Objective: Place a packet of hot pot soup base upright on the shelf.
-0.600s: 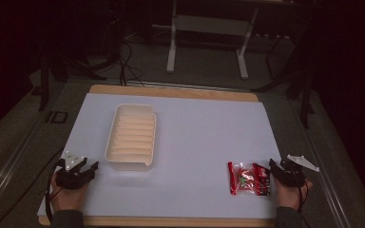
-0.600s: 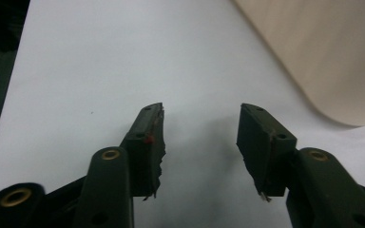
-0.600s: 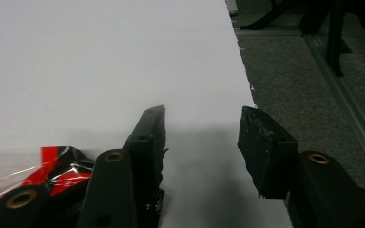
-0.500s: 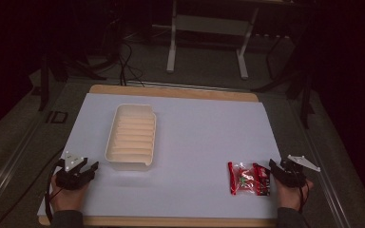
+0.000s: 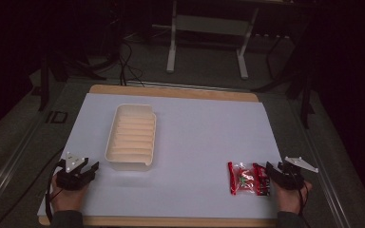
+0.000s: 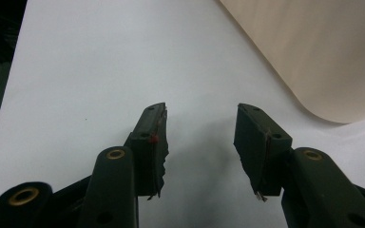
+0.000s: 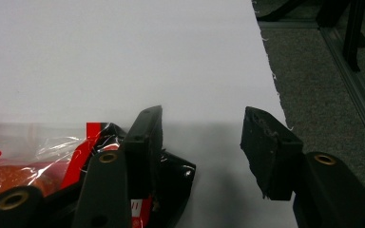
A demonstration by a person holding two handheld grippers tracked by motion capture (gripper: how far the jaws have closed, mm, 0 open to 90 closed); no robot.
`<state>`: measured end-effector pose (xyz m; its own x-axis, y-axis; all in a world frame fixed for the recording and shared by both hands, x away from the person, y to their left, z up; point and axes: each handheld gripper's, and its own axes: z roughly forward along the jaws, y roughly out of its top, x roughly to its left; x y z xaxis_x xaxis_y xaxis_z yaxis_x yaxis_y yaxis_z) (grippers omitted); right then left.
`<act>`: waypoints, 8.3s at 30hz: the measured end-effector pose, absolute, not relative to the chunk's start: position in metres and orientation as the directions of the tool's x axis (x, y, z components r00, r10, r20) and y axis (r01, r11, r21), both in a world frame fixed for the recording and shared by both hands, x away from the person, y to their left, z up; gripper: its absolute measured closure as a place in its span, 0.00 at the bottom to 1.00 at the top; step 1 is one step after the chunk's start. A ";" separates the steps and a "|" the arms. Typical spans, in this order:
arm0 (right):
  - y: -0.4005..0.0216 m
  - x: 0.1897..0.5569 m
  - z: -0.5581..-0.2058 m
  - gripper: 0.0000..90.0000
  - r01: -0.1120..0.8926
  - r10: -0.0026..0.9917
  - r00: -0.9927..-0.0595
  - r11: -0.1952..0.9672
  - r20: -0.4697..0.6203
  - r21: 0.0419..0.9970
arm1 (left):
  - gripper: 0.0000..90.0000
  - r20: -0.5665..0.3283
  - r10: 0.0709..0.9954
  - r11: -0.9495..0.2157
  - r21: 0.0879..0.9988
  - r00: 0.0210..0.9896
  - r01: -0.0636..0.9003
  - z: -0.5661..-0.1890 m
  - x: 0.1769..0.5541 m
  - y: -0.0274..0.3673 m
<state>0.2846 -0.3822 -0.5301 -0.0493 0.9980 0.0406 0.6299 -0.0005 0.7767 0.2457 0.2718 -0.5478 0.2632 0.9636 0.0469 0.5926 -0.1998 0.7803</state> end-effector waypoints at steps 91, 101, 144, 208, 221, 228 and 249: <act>-0.361 0.251 -0.524 0.98 0.753 0.923 -0.216 -0.049 0.317 0.656 | 0.60 0.035 0.966 -0.186 0.784 0.257 0.593 -0.548 0.246 0.273; -0.360 0.257 -0.515 0.98 0.743 0.913 -0.267 -0.008 0.308 0.669 | 0.60 0.040 0.966 -0.190 0.782 0.257 0.593 -0.548 0.246 0.273; -0.301 0.304 -0.450 0.99 0.591 0.822 -0.560 0.314 0.099 0.743 | 0.59 0.037 0.963 -0.194 0.781 0.266 0.594 -0.548 0.246 0.272; -0.227 0.354 -0.432 0.99 0.389 0.669 -0.743 0.467 -0.029 0.794 | 0.59 0.032 0.962 -0.192 0.783 0.270 0.592 -0.548 0.246 0.273; -0.213 0.361 -0.430 0.99 0.359 0.639 -0.768 0.478 -0.037 0.801 | 0.58 0.019 0.958 -0.190 0.787 0.285 0.587 -0.548 0.245 0.274; -0.202 0.364 -0.428 0.99 0.343 0.621 -0.783 0.485 -0.041 0.804 | 0.58 0.010 0.957 -0.188 0.785 0.291 0.591 -0.548 0.246 0.274; -0.176 0.374 -0.424 0.99 0.293 0.571 -0.820 0.487 -0.046 0.823 | 0.56 -0.003 0.955 -0.181 0.788 0.297 0.588 -0.548 0.246 0.276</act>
<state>0.3741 -0.1762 -0.4238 -0.8199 0.5707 -0.0461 0.2930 0.4873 0.8226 0.2459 0.2761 -0.5477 0.2973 0.9548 -0.0027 0.5883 -0.1810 0.7881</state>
